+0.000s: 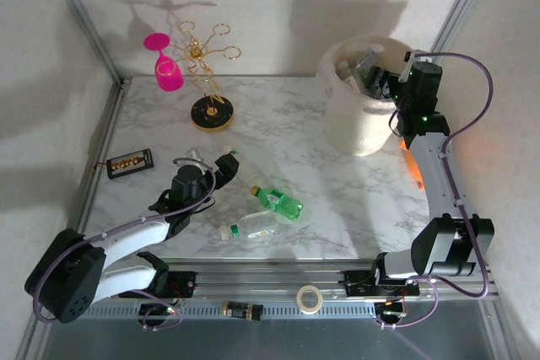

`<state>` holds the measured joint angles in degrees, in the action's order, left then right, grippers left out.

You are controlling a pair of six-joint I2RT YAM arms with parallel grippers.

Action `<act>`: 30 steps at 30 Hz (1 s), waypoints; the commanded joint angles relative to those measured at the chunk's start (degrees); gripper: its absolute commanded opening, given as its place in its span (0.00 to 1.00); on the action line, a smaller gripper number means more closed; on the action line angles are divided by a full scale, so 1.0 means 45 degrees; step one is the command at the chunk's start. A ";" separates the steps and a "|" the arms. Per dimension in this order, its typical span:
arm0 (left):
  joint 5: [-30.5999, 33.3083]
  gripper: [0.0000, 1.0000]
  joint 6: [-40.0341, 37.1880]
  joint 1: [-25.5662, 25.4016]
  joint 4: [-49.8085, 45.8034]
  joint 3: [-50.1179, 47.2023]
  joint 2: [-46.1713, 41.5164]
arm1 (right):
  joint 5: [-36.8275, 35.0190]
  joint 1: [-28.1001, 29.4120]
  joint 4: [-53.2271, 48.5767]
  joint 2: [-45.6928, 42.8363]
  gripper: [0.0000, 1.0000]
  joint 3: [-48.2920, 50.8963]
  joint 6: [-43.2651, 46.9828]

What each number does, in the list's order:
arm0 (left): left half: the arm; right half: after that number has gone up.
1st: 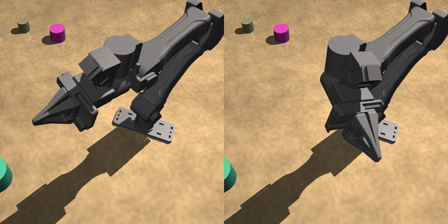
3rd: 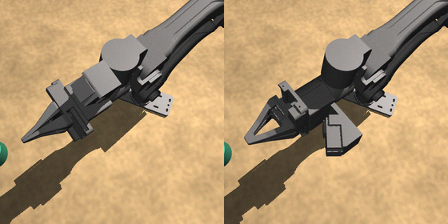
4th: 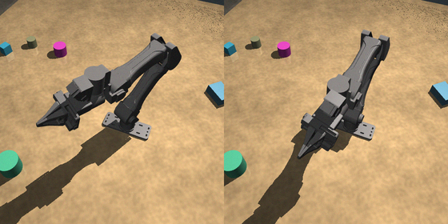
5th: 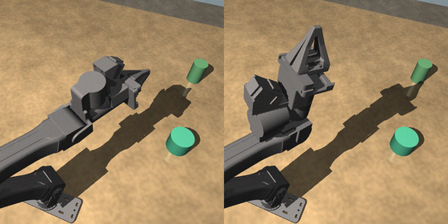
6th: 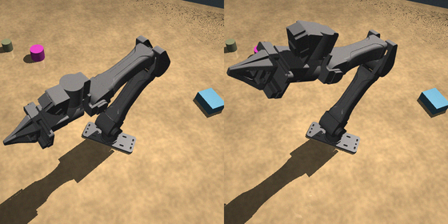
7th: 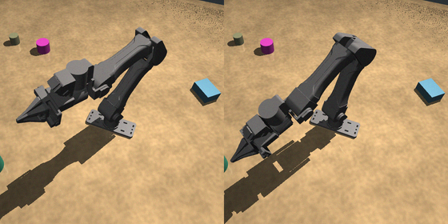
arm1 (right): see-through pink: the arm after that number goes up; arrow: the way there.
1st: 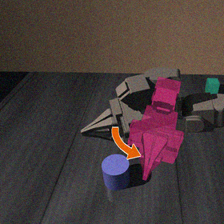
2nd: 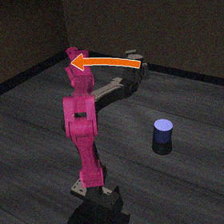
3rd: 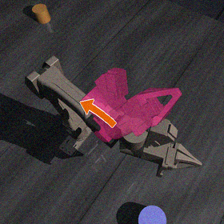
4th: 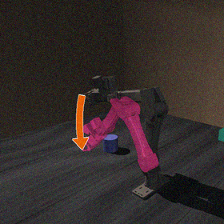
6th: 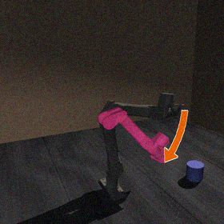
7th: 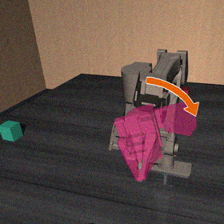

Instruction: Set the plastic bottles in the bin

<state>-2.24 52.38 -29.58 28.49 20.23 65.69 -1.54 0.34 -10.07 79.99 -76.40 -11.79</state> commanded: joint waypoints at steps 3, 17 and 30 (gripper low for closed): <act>-0.0074 1.00 -0.0010 -0.0218 0.0270 0.0524 0.0130 | -0.0755 -0.0075 0.0457 -0.0766 0.99 0.0022 0.0024; 0.1279 1.00 0.0204 -0.1076 -0.1144 0.1266 0.0600 | 0.2225 0.1099 0.1525 -0.3132 0.99 0.1284 -0.0868; 0.3213 1.00 0.0968 -0.2150 -0.3501 0.1682 0.0497 | 0.2198 0.6045 0.3136 -0.3720 0.99 0.4389 -0.1486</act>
<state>7.62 54.61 -38.20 17.17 25.61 68.18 7.79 25.04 0.19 63.75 -59.81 -16.43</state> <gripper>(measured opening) 0.995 0.987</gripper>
